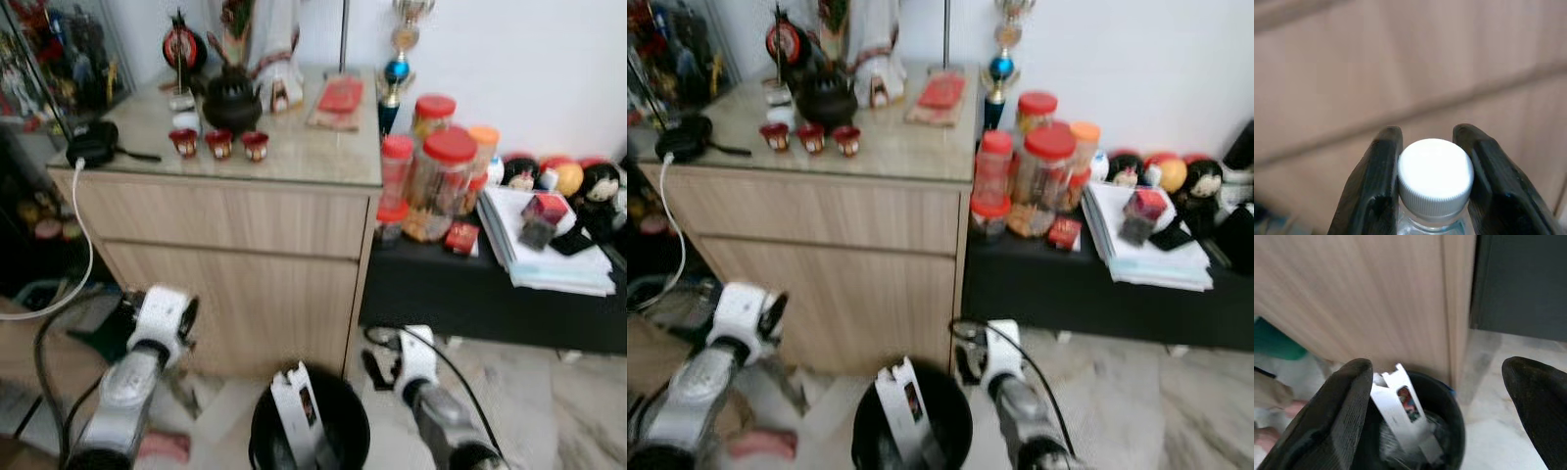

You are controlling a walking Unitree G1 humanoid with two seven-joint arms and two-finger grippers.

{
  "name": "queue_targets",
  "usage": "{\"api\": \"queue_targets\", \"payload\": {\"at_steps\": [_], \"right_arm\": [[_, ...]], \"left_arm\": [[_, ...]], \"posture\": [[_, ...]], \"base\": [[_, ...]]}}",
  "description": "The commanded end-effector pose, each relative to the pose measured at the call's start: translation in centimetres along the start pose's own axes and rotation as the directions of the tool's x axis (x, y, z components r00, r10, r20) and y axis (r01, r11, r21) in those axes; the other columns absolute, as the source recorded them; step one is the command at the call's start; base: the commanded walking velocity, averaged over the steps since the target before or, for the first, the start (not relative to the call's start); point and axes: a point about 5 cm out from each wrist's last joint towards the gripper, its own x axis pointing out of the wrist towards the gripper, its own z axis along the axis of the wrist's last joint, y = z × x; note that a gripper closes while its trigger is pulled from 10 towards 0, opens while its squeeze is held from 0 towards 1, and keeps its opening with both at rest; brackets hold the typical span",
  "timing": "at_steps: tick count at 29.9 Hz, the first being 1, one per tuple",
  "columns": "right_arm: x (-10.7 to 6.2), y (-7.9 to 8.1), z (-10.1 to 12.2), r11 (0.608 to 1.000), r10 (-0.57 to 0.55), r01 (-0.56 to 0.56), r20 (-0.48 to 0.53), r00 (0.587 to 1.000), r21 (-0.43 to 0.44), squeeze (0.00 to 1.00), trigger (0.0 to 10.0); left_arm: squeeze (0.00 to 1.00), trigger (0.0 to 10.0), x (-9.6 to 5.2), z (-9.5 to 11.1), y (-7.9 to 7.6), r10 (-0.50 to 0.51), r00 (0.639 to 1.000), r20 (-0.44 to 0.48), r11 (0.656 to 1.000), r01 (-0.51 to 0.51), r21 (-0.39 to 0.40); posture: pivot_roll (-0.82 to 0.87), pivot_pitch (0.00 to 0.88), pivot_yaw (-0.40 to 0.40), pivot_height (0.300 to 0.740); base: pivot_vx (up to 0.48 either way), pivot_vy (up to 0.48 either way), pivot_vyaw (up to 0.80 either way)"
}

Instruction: Picking trash to rubbish bin

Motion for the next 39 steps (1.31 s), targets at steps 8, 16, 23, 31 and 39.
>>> {"api": "queue_targets", "payload": {"at_steps": [8, 16, 23, 31, 39], "right_arm": [[1.0, 1.5, 5.6, 0.989, 0.145, -0.138, 0.202, 0.968, -0.048, 0.00, 10.0], [1.0, 1.0, 8.2, 0.994, 0.104, -0.091, 0.295, 0.950, -0.057, 0.00, 10.0], [1.1, 1.7, 8.9, 0.989, 0.140, -0.119, 0.310, 0.940, -0.085, 0.00, 10.0], [1.2, 2.3, 8.6, 0.988, 0.151, -0.132, 0.312, 0.938, -0.081, 0.00, 10.0], [1.2, 2.5, 8.2, 0.988, 0.154, -0.136, 0.300, 0.942, -0.079, 0.00, 10.0]], "left_arm": [[0.00, 10.0, 4.6, 2.6, -6.2, -0.186, 0.982, 0.040, 0.974, 0.190, -0.124], [0.00, 10.0, 4.5, 1.1, -9.1, -0.243, 0.970, -0.030, 0.940, 0.228, -0.253], [0.00, 10.0, 4.2, 0.2, -9.8, -0.268, 0.962, -0.051, 0.928, 0.243, -0.284], [1.00, 10.0, 4.3, 0.2, -10.3, -0.307, 0.951, -0.042, 0.916, 0.284, -0.283], [1.00, 10.0, 4.3, 0.1, -10.0, -0.306, 0.951, -0.050, 0.920, 0.282, -0.274]], "posture": [[0.04, 0.051, 0.003, 0.740], [0.02, 0.076, -0.005, 0.740], [0.03, 0.083, -0.014, 0.740], [0.03, 0.079, -0.007, 0.740], [0.04, 0.076, -0.007, 0.740]], "base": [[0.000, 0.000, 0.00], [0.000, 0.000, 0.00], [0.000, 0.000, 0.00], [0.000, 0.000, 0.00], [0.000, 0.000, 0.00]]}}
